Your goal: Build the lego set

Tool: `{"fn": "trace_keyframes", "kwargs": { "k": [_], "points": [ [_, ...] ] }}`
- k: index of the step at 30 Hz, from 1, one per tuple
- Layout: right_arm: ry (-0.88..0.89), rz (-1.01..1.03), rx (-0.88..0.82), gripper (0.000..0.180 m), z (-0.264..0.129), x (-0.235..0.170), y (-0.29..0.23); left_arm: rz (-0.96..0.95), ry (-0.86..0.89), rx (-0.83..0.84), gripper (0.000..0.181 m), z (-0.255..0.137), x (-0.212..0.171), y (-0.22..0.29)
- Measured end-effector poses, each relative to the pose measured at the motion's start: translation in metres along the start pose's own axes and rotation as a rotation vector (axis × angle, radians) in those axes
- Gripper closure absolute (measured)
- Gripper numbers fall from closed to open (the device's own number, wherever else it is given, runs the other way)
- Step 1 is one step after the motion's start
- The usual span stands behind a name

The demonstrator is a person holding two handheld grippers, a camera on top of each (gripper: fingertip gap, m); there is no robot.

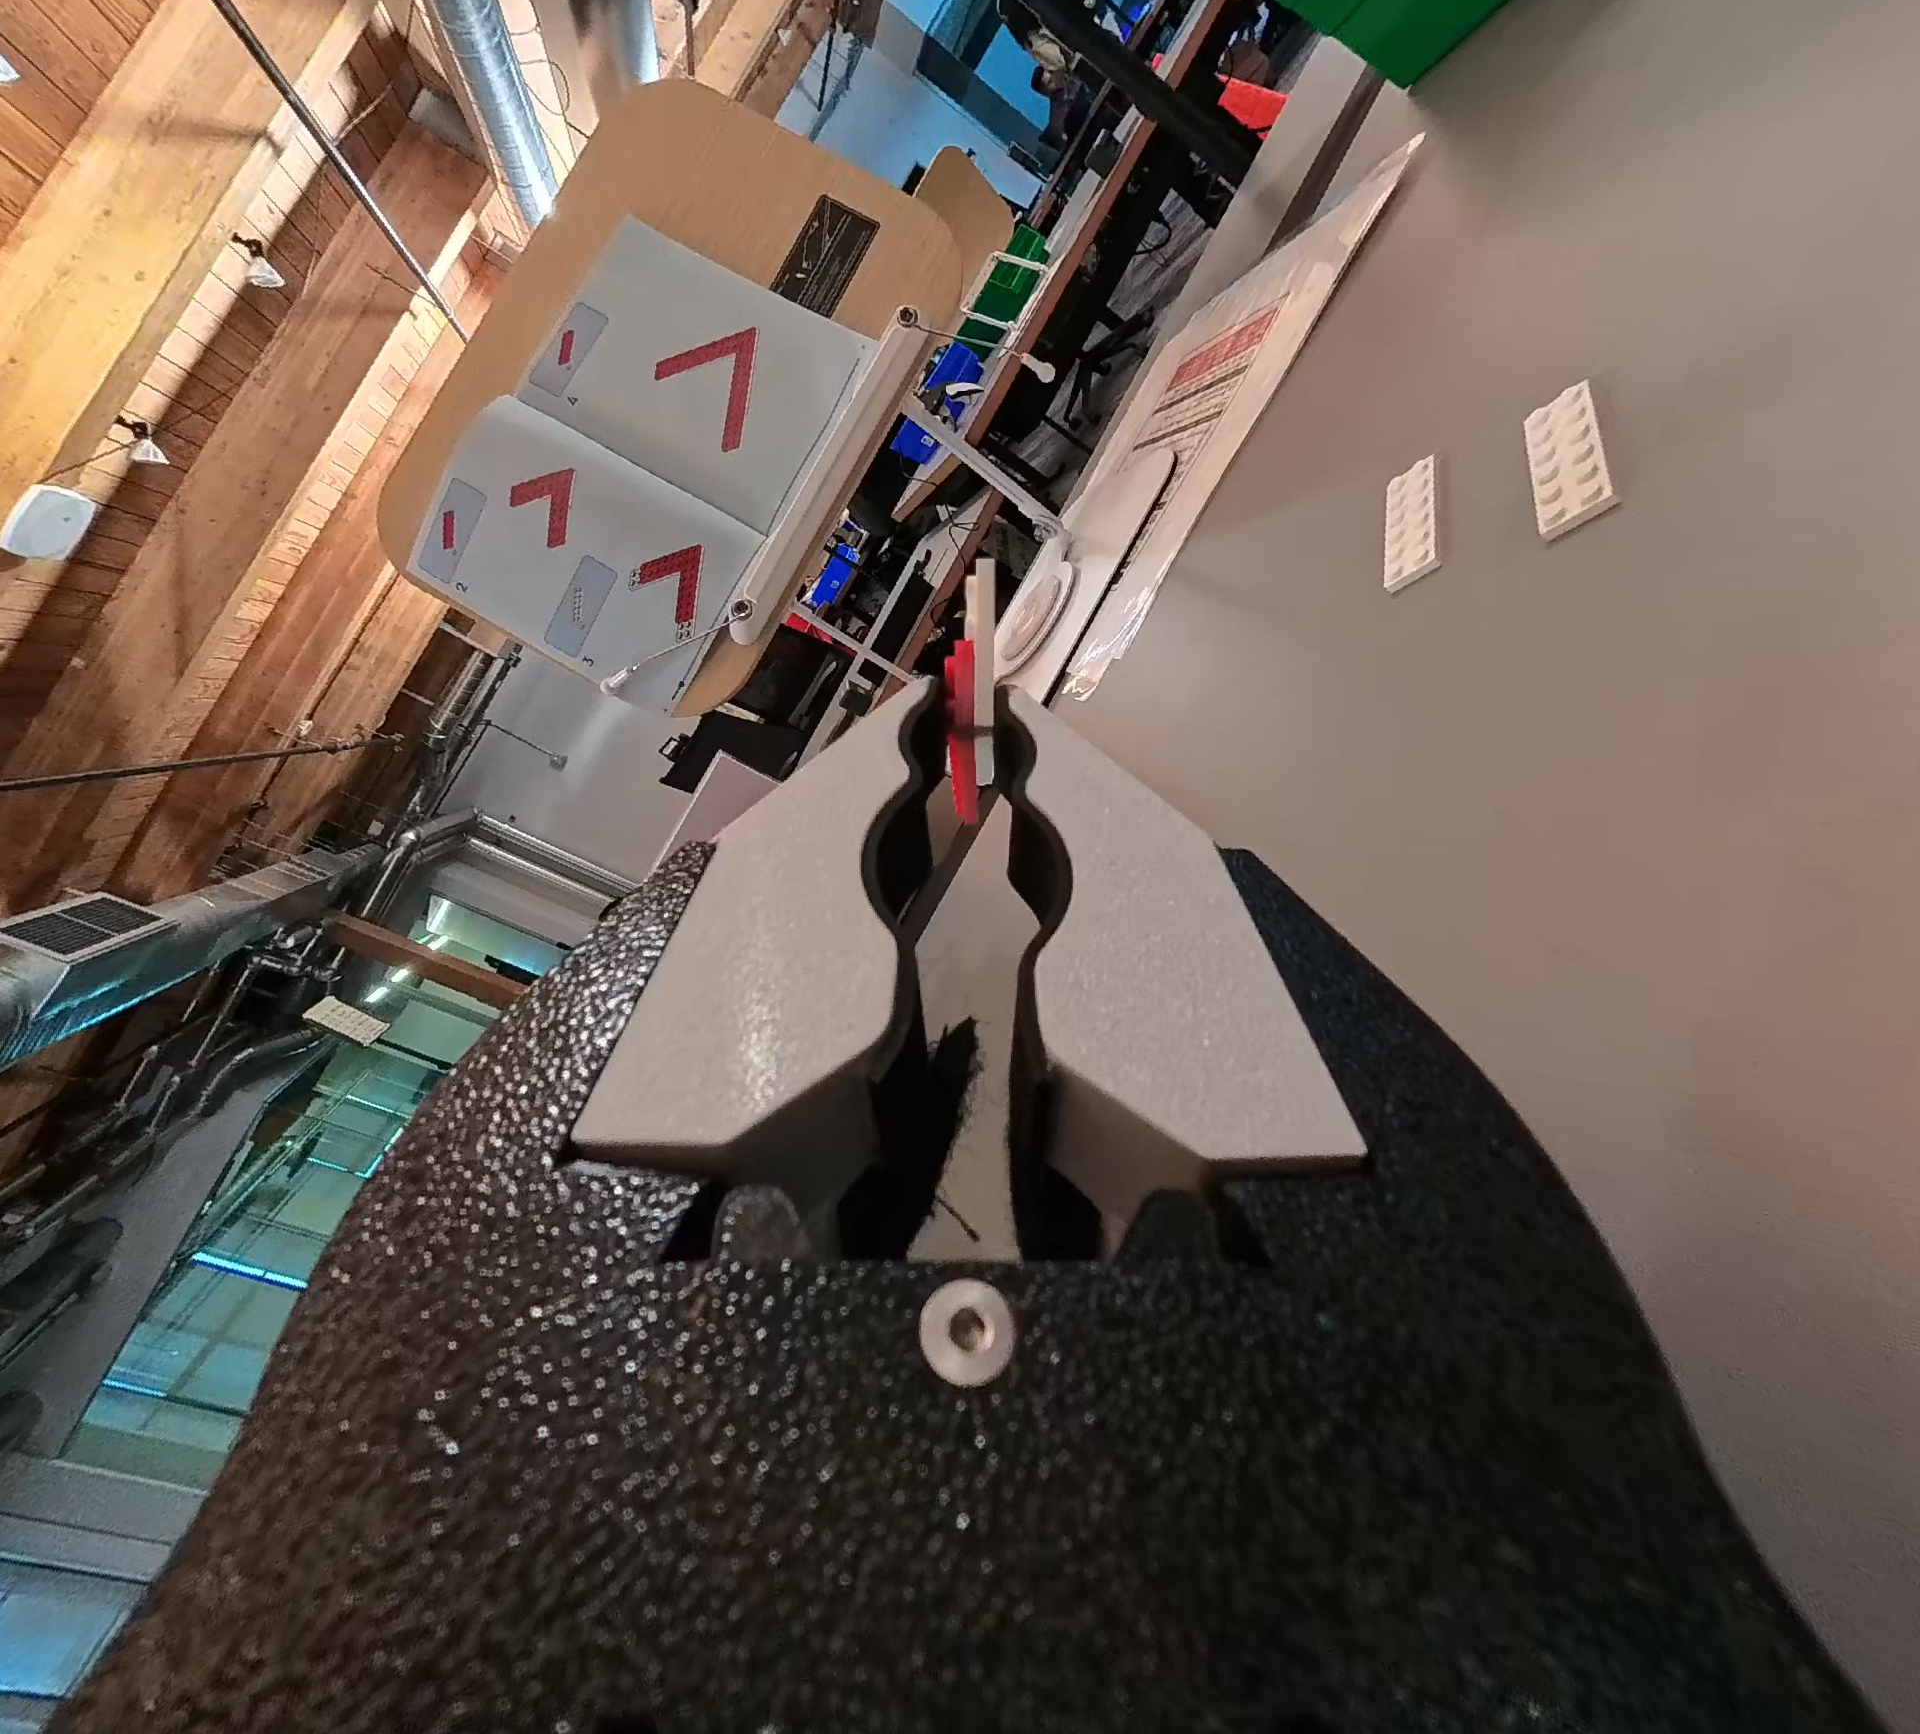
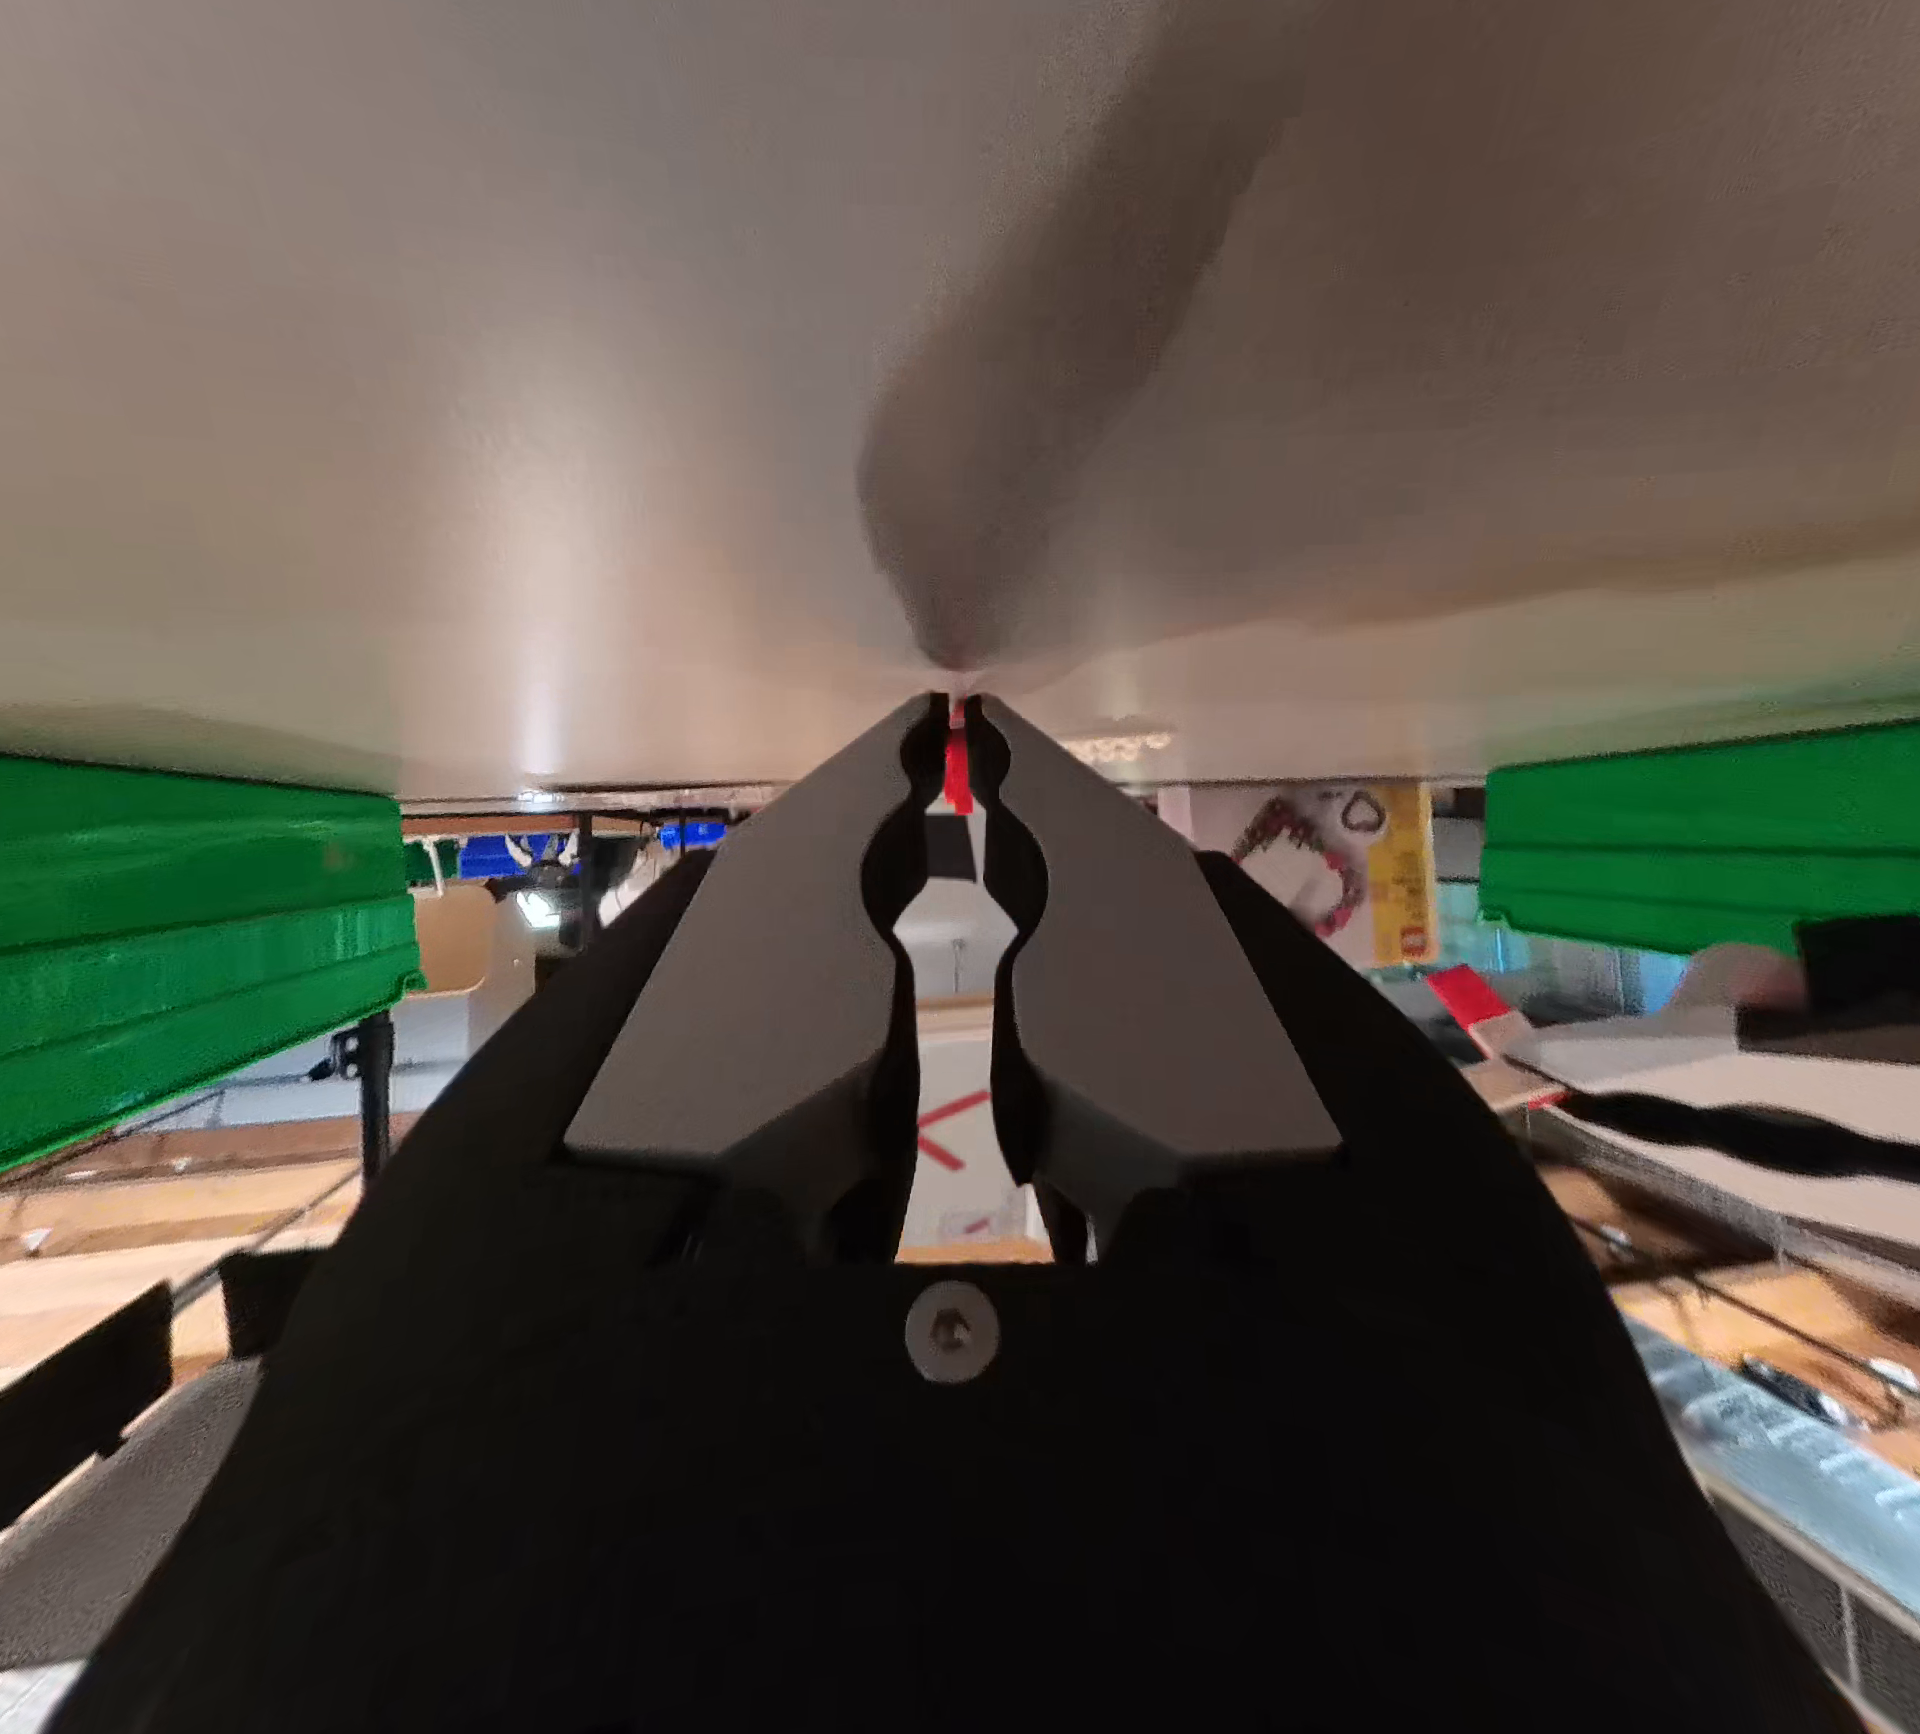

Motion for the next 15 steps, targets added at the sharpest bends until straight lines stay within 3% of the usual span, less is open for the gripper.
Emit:
{"fn": "trace_keyframes", "kwargs": {
  "k": [15],
  "points": [
    [0.110,-0.173,0.008,0.179,0.0004,0.0013,0.0101,-0.017,-0.005,-0.017,0.175,-0.0035,0.0006,0.0026]
  ]
}}
Point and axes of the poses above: each gripper's, where its closed fingertips meet, z out along the fingers, x out of its top, y = z × x across the jaws, the point moved 7 cm from there along -z, back along the fingers, and after that the axes turned 12 degrees about y, right-handed, at the moved point
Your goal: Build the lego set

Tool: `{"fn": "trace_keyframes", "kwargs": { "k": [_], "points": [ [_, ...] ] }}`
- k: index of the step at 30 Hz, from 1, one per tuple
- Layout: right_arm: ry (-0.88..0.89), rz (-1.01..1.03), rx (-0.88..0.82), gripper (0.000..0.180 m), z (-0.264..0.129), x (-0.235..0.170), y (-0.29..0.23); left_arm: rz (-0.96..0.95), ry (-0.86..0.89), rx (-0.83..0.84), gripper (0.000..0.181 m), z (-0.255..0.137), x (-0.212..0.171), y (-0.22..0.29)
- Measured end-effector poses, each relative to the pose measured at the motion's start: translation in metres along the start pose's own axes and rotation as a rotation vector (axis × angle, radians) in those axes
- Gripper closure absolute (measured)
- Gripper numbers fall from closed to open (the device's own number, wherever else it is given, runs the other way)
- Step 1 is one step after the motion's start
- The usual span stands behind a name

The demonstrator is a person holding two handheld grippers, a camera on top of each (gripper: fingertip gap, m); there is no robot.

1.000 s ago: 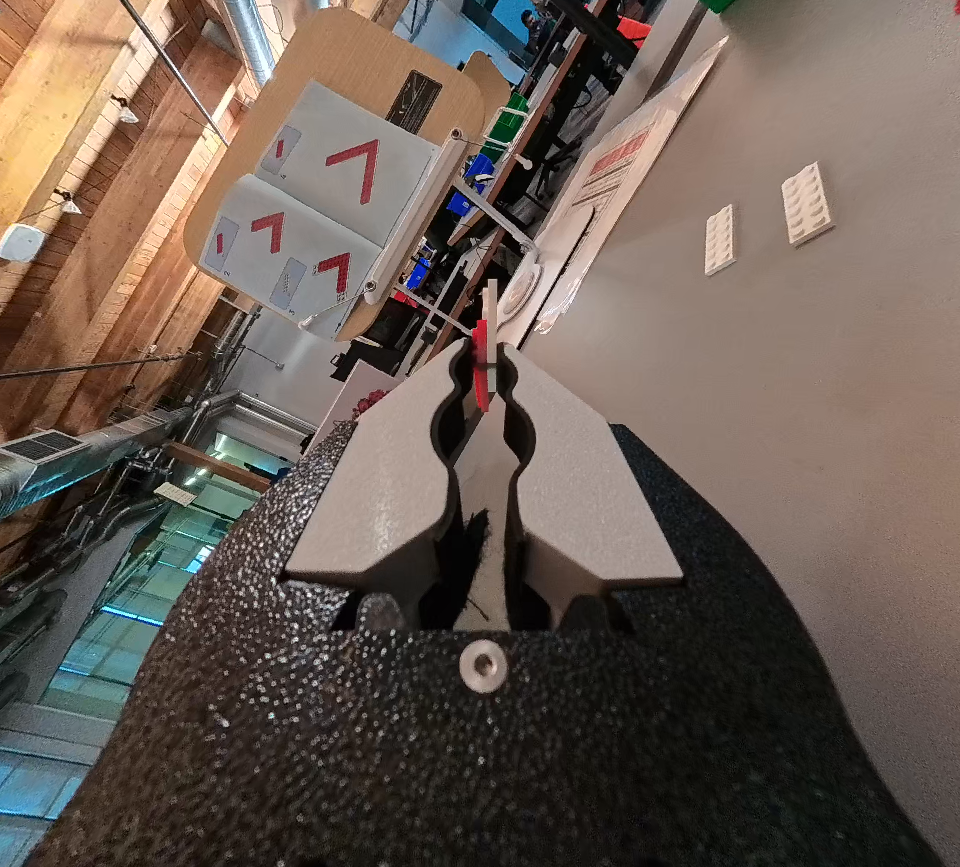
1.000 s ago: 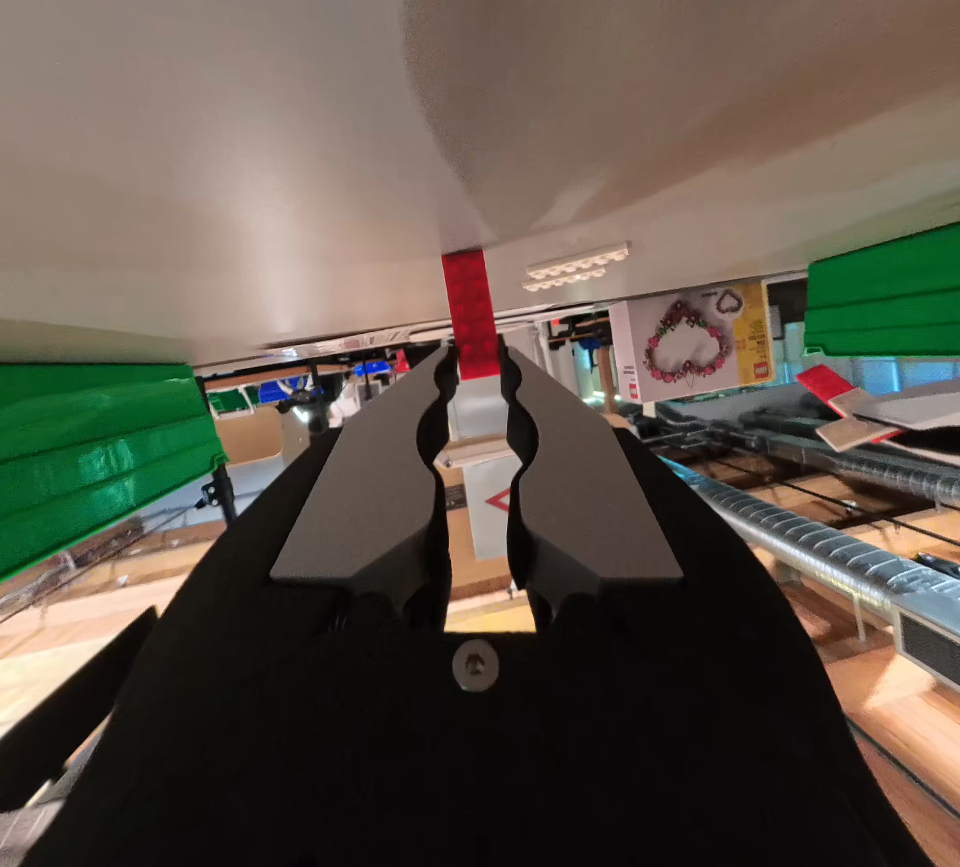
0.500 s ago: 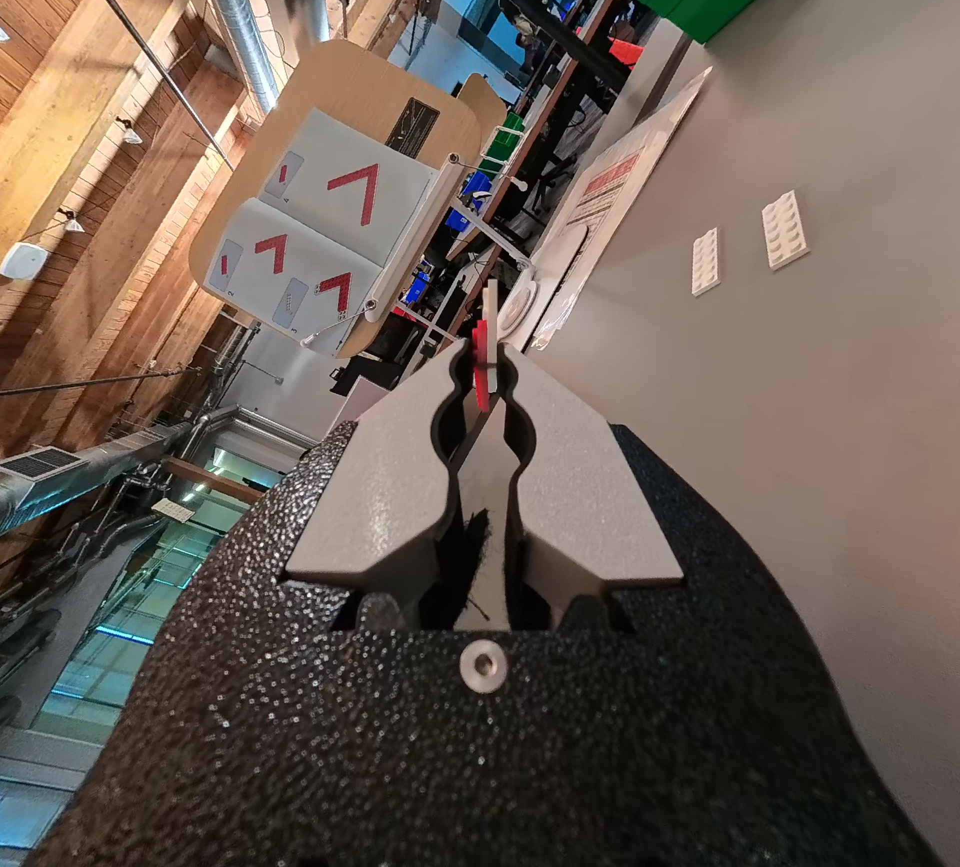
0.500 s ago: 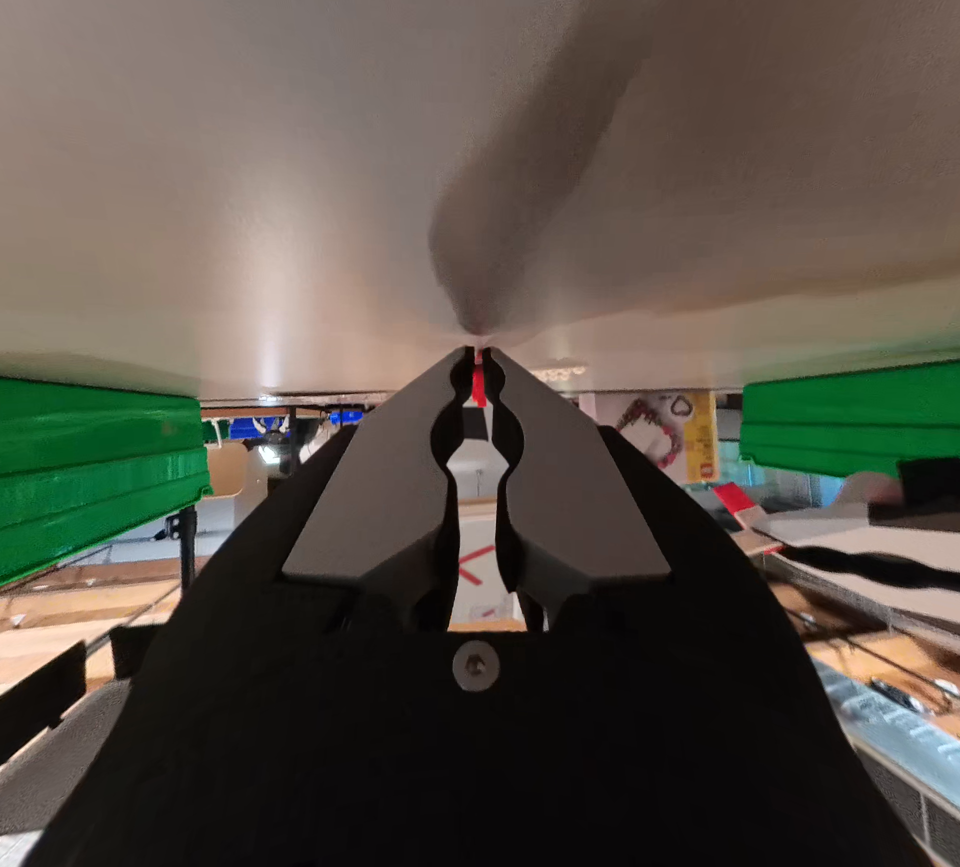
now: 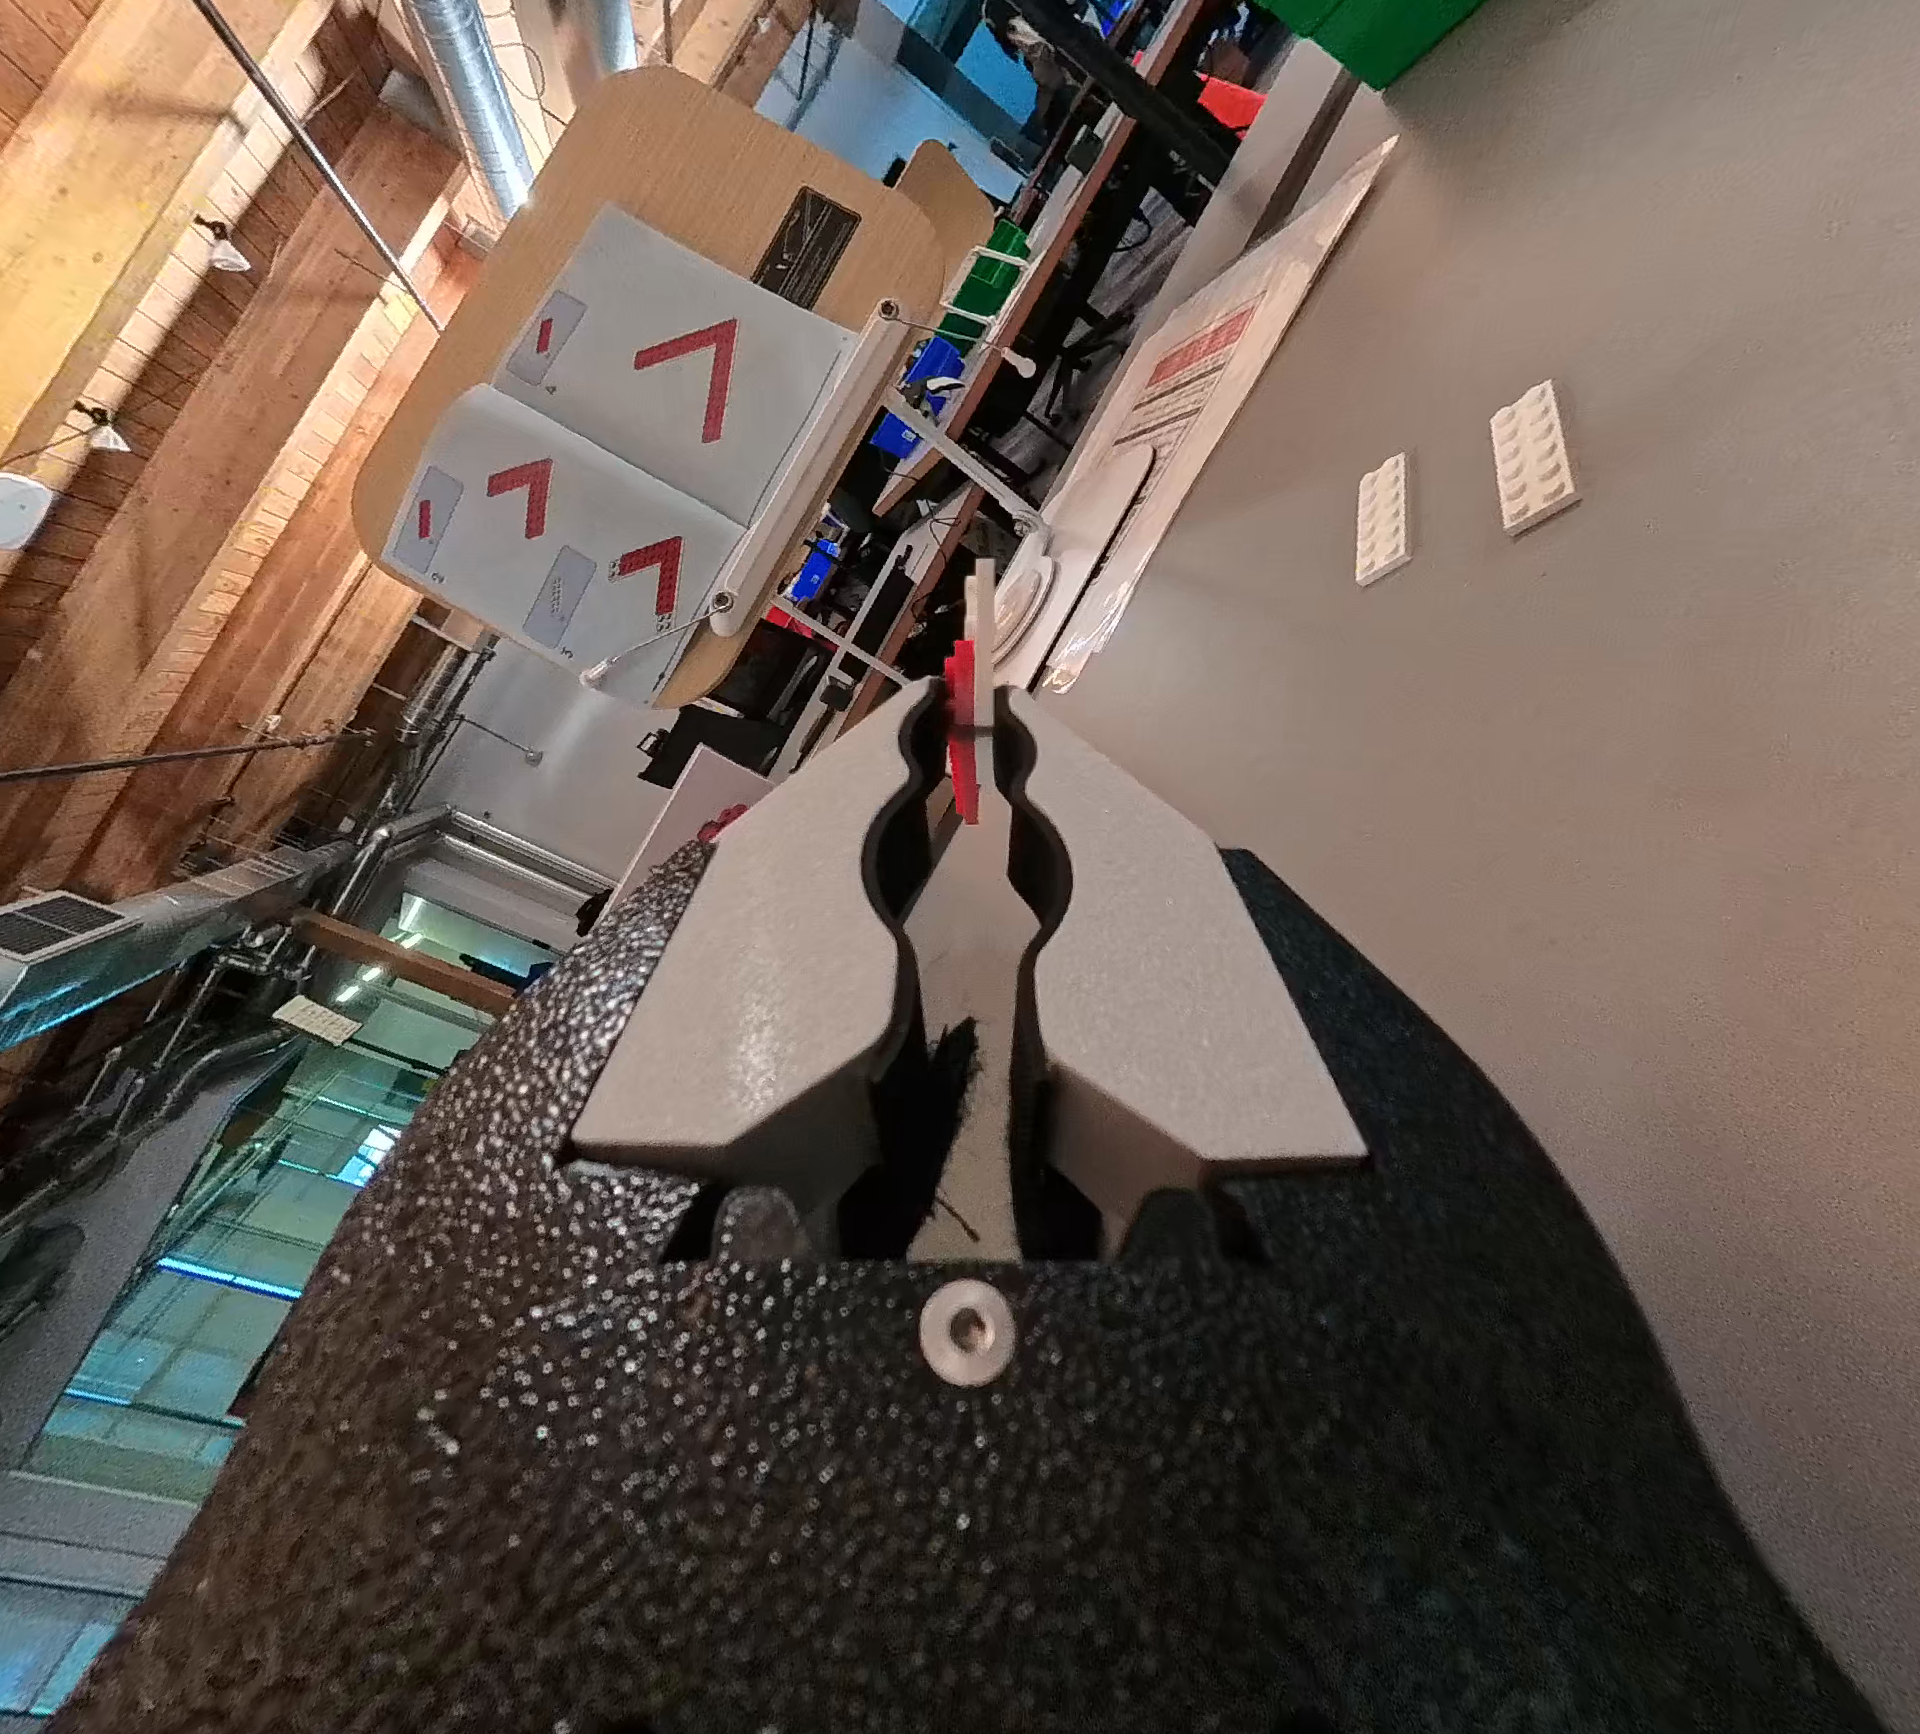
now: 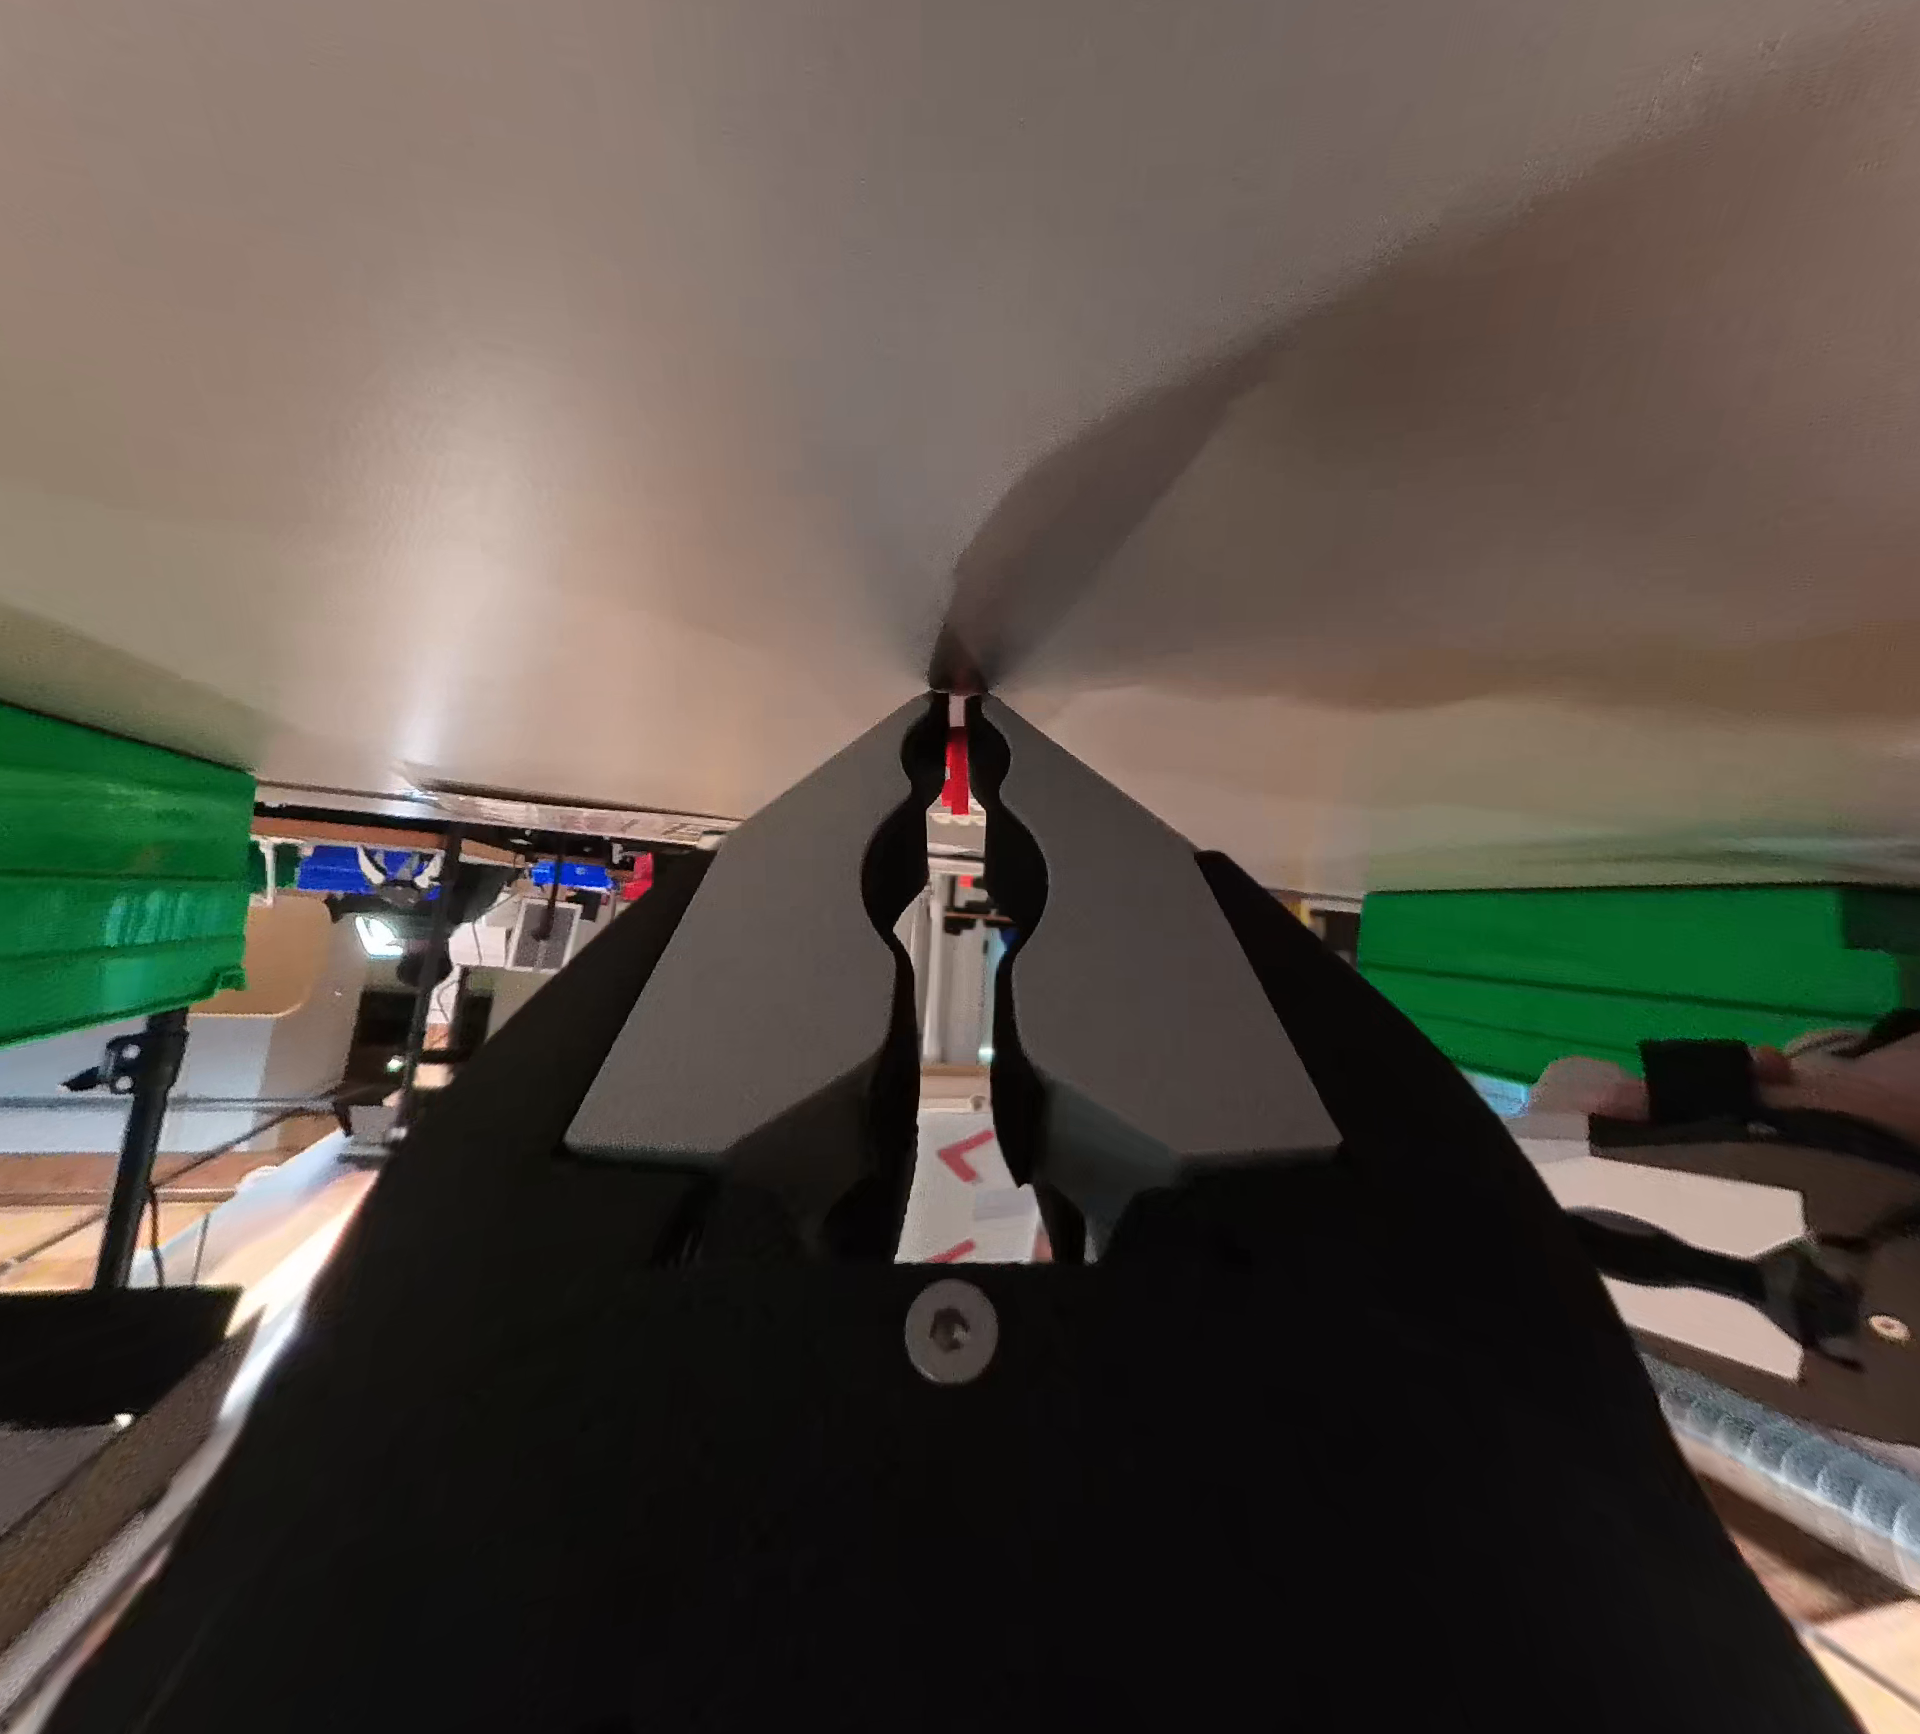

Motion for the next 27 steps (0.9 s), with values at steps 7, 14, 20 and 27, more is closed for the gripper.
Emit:
{"fn": "trace_keyframes", "kwargs": {
  "k": [7,14,20,27],
  "points": [
    [0.048,-0.049,-0.009,0.176,0.000,-0.005,0.010,0.003,-0.010,-0.020,0.175,0.001,-0.001,0.002],
    [0.059,-0.030,-0.005,0.153,0.001,-0.010,0.016,0.004,-0.006,-0.039,0.175,0.002,0.001,0.005],
    [0.054,0.123,-0.063,0.137,-0.004,-0.018,0.023,0.003,-0.004,-0.042,0.175,0.002,0.002,0.005],
    [0.317,1.865,-0.370,0.153,-0.022,-0.057,0.019,0.034,0.056,-0.056,0.174,0.005,0.015,0.016]
  ]
}}
Point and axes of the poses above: each gripper's, where its closed fingertips meet, z out along the fingers, x out of its top, y = z × x across the jaws, the point moved 7 cm from there along -z, back along the fingers, and after that the axes turned 12 degrees about y, right-handed, at the moved point
